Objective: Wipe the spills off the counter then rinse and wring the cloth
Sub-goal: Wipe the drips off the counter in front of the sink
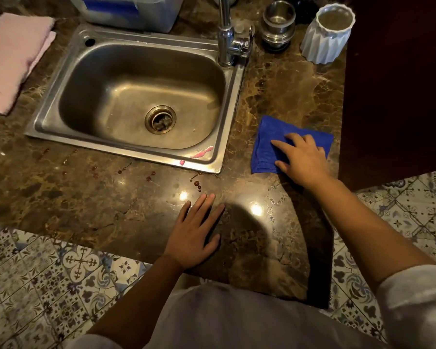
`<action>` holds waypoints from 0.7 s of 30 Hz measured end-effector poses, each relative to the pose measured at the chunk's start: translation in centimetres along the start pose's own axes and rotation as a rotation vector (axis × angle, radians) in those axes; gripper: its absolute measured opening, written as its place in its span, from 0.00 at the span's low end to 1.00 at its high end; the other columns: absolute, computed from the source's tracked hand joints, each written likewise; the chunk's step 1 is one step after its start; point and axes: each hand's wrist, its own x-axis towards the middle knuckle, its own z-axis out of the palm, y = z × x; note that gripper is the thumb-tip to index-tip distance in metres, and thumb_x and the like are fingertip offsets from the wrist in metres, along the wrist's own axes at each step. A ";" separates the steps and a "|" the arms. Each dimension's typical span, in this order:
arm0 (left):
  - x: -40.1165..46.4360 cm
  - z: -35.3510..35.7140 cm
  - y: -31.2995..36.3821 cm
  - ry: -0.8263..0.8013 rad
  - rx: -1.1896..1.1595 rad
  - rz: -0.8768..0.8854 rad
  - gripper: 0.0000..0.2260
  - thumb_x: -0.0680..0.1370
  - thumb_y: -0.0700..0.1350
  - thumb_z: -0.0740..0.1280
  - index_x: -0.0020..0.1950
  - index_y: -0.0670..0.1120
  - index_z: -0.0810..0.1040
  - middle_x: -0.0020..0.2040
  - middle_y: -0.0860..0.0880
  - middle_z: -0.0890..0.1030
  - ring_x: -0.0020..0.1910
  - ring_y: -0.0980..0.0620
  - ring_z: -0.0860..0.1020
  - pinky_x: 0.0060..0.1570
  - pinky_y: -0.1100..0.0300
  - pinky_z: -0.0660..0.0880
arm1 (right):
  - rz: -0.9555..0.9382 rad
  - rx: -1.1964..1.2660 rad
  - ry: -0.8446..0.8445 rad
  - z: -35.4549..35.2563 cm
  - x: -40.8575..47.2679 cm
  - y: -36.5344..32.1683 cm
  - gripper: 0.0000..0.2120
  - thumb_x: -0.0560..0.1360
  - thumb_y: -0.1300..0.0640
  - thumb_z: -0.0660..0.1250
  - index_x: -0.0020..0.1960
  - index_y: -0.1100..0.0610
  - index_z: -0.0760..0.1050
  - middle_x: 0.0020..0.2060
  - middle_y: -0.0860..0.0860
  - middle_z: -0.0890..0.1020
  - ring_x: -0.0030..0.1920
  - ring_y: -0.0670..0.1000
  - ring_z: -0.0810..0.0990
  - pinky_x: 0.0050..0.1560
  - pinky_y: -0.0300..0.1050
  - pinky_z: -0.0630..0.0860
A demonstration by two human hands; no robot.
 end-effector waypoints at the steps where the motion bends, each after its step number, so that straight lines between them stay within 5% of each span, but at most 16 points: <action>1: 0.0 0.0 0.0 -0.008 -0.001 0.001 0.28 0.77 0.56 0.56 0.76 0.51 0.58 0.76 0.45 0.57 0.76 0.49 0.50 0.71 0.47 0.51 | 0.015 0.013 0.014 0.1 -0.5 -0.4 0.26 0.75 0.49 0.65 0.71 0.48 0.64 0.69 0.55 0.66 0.67 0.59 0.63 0.59 0.61 0.68; 7: 0.0 -0.3 -0.2 -0.001 -0.042 0.035 0.26 0.76 0.55 0.57 0.74 0.50 0.60 0.76 0.44 0.60 0.75 0.48 0.52 0.72 0.47 0.49 | 0.042 0.116 0.189 2.7 -4.4 -3.7 0.12 0.73 0.59 0.67 0.55 0.63 0.77 0.50 0.61 0.78 0.53 0.64 0.74 0.44 0.55 0.72; 11: -0.1 -1.1 -1.2 -0.006 -0.085 0.110 0.27 0.76 0.55 0.58 0.74 0.51 0.60 0.76 0.45 0.59 0.75 0.48 0.52 0.71 0.48 0.52 | 0.139 0.425 0.179 2.7 -5.3 -6.3 0.12 0.73 0.57 0.69 0.55 0.60 0.78 0.51 0.60 0.80 0.54 0.60 0.76 0.50 0.48 0.71; 15: -1.8 -2.4 -5.0 0.055 -0.049 0.098 0.26 0.74 0.54 0.59 0.71 0.51 0.64 0.74 0.44 0.63 0.74 0.48 0.55 0.69 0.44 0.55 | 0.292 0.819 0.347 1.4 -6.3 -10.5 0.11 0.72 0.57 0.70 0.54 0.59 0.79 0.50 0.57 0.81 0.49 0.53 0.78 0.48 0.37 0.68; 18: -4.1 -3.6 -9.9 0.070 0.027 -0.031 0.26 0.73 0.56 0.58 0.71 0.51 0.65 0.73 0.43 0.66 0.73 0.45 0.58 0.69 0.45 0.55 | 0.353 0.760 0.436 1.4 -6.5 -14.3 0.14 0.75 0.51 0.66 0.58 0.55 0.77 0.53 0.56 0.78 0.47 0.47 0.74 0.47 0.37 0.68; 21: -6.5 -4.0 -14.8 0.008 0.048 -0.017 0.27 0.75 0.58 0.57 0.72 0.50 0.64 0.74 0.43 0.63 0.74 0.45 0.57 0.69 0.46 0.52 | 0.361 0.439 0.389 3.4 -5.4 -17.6 0.22 0.77 0.47 0.60 0.68 0.54 0.69 0.66 0.59 0.71 0.65 0.57 0.69 0.60 0.50 0.68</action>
